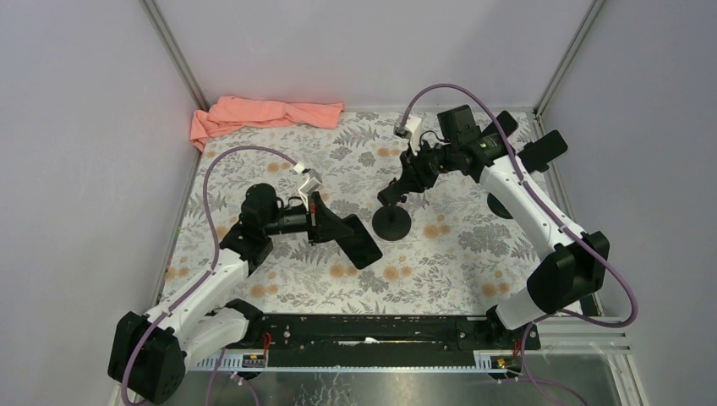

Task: Place the phone on the phone stand
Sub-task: Adjust the phone stand at the center of the board.

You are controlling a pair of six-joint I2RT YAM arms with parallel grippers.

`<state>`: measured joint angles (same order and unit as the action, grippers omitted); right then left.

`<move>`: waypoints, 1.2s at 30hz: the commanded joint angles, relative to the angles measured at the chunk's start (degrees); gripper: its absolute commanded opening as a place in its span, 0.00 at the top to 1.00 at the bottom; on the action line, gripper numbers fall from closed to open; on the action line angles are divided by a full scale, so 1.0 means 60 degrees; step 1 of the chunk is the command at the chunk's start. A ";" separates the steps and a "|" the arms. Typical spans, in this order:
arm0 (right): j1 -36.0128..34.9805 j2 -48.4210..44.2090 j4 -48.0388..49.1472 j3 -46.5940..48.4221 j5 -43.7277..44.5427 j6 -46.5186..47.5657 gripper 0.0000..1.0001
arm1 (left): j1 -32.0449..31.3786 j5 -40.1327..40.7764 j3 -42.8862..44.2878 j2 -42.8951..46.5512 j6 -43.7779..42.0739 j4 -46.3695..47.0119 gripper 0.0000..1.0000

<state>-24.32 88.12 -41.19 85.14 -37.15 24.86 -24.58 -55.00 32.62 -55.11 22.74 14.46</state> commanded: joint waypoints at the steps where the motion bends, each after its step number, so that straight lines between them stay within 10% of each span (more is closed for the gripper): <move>1: 0.0083 -0.0171 0.0188 -0.0476 -0.0270 -0.0429 0.82 | 0.0057 0.0673 -0.0096 -0.0247 0.0136 0.0928 1.00; 18: 0.0801 -0.1238 0.2595 -0.3491 -0.1746 -0.3365 0.88 | 0.0053 0.1403 0.0175 -0.3376 0.1013 0.3382 1.00; 27: 0.1257 -0.1708 0.1217 -0.1745 -0.1984 -0.1968 0.22 | -0.0019 0.0388 0.0497 -0.1684 -0.0176 0.0481 1.00; 36: 0.1366 -0.2804 -0.1336 -0.0883 -0.3530 0.1539 0.02 | -0.1160 -0.0427 0.1672 -0.0541 -0.0636 -0.1399 1.00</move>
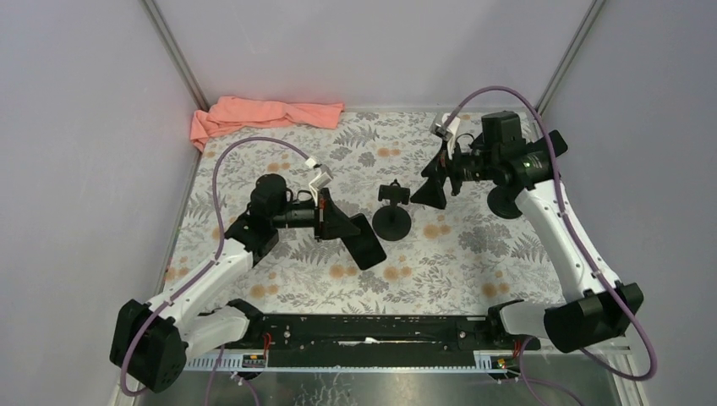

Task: Place the phone on the phone stand
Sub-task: Adjust the phone stand at the center of the board, then adjust the phone.

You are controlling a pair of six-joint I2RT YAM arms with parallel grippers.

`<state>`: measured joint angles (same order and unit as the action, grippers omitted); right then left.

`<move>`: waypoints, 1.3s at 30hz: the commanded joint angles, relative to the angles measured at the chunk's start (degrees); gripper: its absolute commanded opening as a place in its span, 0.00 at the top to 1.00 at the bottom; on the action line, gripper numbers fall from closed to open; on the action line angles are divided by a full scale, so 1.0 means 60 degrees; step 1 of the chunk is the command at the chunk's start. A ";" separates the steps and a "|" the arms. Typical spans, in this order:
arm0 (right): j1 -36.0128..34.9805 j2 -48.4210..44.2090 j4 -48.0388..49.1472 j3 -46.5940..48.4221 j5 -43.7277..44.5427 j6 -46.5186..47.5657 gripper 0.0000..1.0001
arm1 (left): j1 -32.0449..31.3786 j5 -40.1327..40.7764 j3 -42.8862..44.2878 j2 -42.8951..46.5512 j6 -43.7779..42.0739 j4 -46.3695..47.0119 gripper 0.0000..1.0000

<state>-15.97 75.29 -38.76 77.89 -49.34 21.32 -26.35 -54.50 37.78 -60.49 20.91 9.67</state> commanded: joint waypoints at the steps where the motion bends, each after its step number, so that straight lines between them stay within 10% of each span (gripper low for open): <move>1: -0.0052 -0.0781 -0.2061 0.0234 -0.1846 0.2437 0.01 | -0.1200 -0.0319 0.1054 0.0309 -0.0440 -0.0766 1.00; 17: -0.1230 -0.2645 -0.1314 -0.3190 -0.3027 0.2669 0.07 | -0.3541 0.1093 0.4174 -0.2222 -0.1375 -0.1304 1.00; 28: -0.1268 -0.2456 -0.0412 -0.3550 -0.3203 0.1552 0.84 | -0.3779 0.1950 0.4354 -0.2536 -0.0852 -0.0818 0.99; 39: 0.0224 -0.3041 0.2068 -0.4328 -0.5742 -0.1213 1.00 | -0.3772 0.5465 -0.0608 0.0938 0.2040 0.5307 0.02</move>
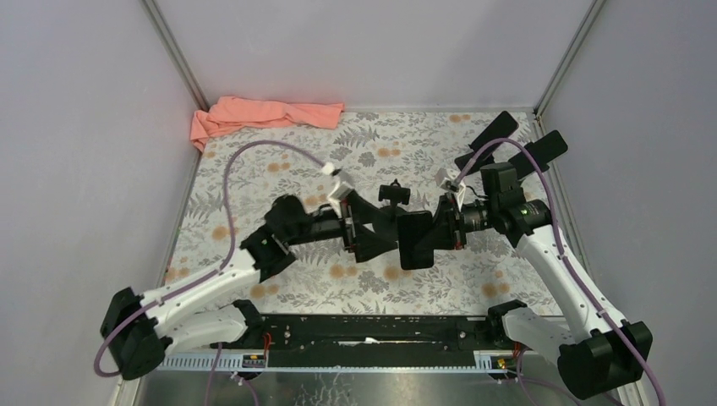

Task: Place the phone on the phone stand
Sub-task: Adjust the phone.

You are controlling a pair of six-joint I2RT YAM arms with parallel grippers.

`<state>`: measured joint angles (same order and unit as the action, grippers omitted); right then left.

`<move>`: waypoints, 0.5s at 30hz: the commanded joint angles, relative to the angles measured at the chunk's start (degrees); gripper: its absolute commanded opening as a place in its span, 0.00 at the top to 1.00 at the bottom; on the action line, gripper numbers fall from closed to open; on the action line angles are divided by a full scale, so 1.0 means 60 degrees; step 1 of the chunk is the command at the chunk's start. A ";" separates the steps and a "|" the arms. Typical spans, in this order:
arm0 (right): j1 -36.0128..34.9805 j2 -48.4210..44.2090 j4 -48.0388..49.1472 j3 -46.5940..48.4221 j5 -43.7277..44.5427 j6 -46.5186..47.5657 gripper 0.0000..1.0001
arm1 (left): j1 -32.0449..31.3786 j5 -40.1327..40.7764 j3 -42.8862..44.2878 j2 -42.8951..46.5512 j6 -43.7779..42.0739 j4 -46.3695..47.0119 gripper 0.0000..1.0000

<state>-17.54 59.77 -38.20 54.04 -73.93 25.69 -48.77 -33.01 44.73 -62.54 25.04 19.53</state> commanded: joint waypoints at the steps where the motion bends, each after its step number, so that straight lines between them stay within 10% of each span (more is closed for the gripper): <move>1: 0.0619 -0.0548 0.2924 -0.0546 -0.1809 -0.2624 1.00 | -0.0031 0.2152 -0.2426 0.1591 0.1698 0.4466 0.01; 15: 0.0785 0.0057 0.3014 0.0143 -0.1460 -0.3194 0.99 | -0.1990 0.3610 -0.2935 -0.0470 0.1577 0.6060 0.15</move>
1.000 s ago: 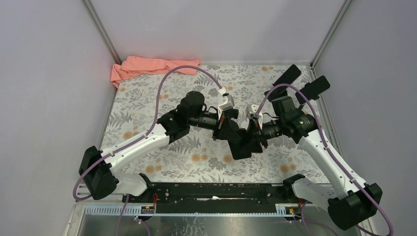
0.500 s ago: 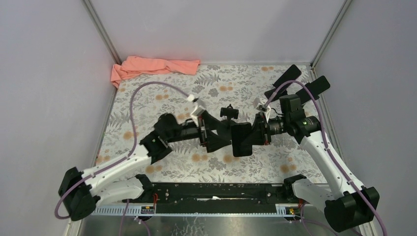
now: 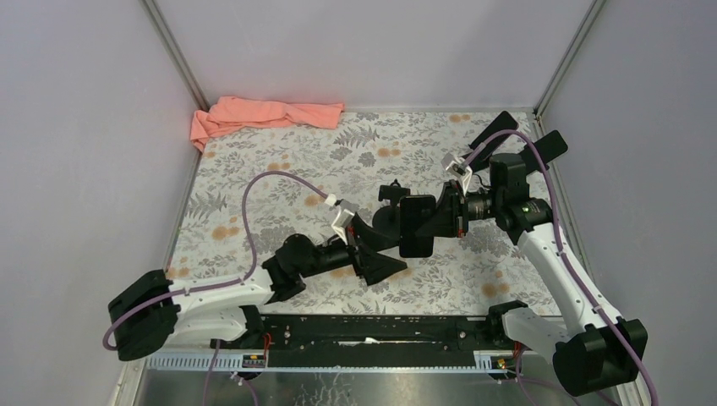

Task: Place the phone on the phone stand
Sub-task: Adjust the phone.

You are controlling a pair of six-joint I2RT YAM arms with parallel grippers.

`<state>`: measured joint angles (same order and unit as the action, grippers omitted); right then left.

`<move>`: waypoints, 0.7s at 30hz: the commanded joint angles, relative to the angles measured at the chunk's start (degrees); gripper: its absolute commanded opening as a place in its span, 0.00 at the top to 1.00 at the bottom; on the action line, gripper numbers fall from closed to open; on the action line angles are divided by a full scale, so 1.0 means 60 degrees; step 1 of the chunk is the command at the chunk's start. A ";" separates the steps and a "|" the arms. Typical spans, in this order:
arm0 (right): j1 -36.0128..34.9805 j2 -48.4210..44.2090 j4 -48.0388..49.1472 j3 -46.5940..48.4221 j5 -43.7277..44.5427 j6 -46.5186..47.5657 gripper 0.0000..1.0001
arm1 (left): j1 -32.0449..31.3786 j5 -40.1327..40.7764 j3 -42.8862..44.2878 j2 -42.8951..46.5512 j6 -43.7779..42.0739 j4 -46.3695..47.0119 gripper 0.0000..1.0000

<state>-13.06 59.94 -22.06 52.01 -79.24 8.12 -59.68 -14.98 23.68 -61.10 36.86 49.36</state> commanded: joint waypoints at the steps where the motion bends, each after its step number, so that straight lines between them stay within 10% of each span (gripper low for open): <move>1: 0.0040 0.0016 0.0332 0.0466 -0.0566 -0.0278 0.99 | -0.0182 0.0563 0.0699 -0.0967 -0.0417 0.1224 0.17; 6: 0.0046 -0.0058 0.0490 0.0378 -0.0597 -0.0393 0.99 | -0.0205 0.0309 0.1185 -0.1995 -0.0264 0.1785 0.29; 15: 0.0041 -0.0015 0.0586 0.0301 -0.0730 -0.0441 0.98 | -0.0194 -0.0151 0.1282 -0.2791 0.0209 0.2561 1.00; 17: 0.0034 -0.0040 0.0585 0.0283 -0.0718 -0.0405 0.96 | -0.0160 -0.0343 0.1244 -0.2746 0.0082 0.2462 1.00; 18: 0.0038 -0.0069 -0.0452 0.0534 -0.0343 0.0471 0.68 | 0.0029 -0.0915 0.1222 -0.2601 -0.0199 0.1930 1.00; 21: 0.0030 0.0256 -0.2938 0.1738 0.0477 0.2815 0.36 | 0.0476 -0.1861 0.1191 -0.2448 -0.0114 0.1227 1.00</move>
<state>-12.93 60.45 -25.61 53.71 -81.03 10.55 -59.27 -18.85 29.89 -77.19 37.85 58.87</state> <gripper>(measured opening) 0.507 0.096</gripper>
